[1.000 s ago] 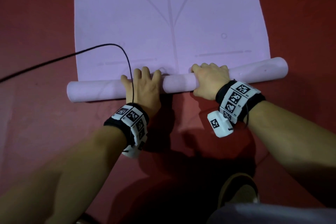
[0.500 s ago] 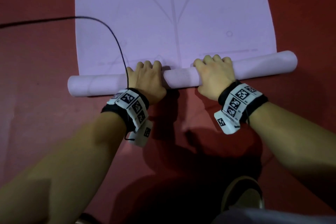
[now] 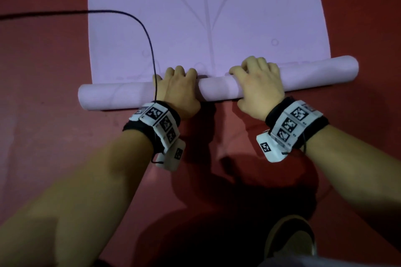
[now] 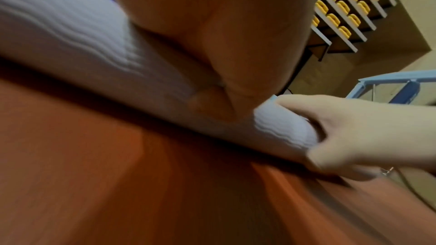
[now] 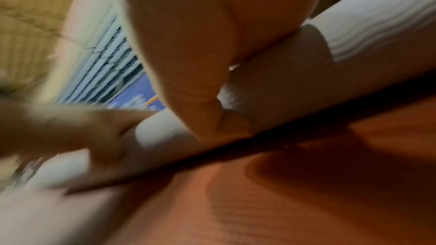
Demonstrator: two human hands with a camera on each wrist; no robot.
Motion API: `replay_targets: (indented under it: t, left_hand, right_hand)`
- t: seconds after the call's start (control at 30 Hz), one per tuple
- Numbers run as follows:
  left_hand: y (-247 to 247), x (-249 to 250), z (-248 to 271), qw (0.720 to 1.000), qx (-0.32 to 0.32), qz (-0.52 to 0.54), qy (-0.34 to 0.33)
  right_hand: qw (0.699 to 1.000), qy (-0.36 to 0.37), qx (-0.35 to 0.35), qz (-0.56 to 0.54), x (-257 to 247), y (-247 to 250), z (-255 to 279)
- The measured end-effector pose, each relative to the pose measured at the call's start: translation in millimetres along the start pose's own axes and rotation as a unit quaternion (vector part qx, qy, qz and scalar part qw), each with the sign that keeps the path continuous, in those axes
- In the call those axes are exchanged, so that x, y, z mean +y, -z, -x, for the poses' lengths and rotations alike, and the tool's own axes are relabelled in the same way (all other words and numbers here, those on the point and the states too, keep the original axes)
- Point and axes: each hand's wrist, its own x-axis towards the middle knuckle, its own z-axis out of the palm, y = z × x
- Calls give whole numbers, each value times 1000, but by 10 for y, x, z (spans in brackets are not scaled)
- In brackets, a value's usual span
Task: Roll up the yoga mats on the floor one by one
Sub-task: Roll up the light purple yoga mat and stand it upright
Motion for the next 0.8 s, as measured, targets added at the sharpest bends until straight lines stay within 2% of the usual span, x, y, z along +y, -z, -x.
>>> replay_targets:
  t: [0.07, 0.17, 0.33, 0.4, 0.47, 0.57, 0.63, 0.73, 0.8]
  left_hand:
    - [44, -36, -76, 1000, -28, 14, -1]
    - [98, -42, -118, 999, -41, 23, 3]
    - [-77, 57, 94, 994, 98, -45, -19]
    - [-76, 77, 85, 994, 97, -55, -6]
    - [13, 87, -20, 998, 54, -37, 10]
    - [126, 37, -193, 1000, -1, -17, 5]
    - [162, -6, -268, 1000, -31, -4, 0]
    - [216, -27, -335, 999, -40, 12, -7]
    - [179, -27, -282, 1000, 4, 3, -15]
  right_hand:
    - [999, 7, 31, 35, -13, -55, 19]
    - [999, 7, -6, 50, -30, -4, -79]
    - [992, 11, -123, 10, 22, 156, -341]
    - [988, 15, -151, -5, 38, 189, -416]
    - [992, 17, -128, -12, 51, 203, -408]
    - [998, 44, -12, 33, 61, 101, -273]
    - [997, 34, 41, 53, 37, 1, -202]
    - [998, 5, 31, 62, -5, -4, -253]
    - [998, -1, -15, 55, 9, 70, -352]
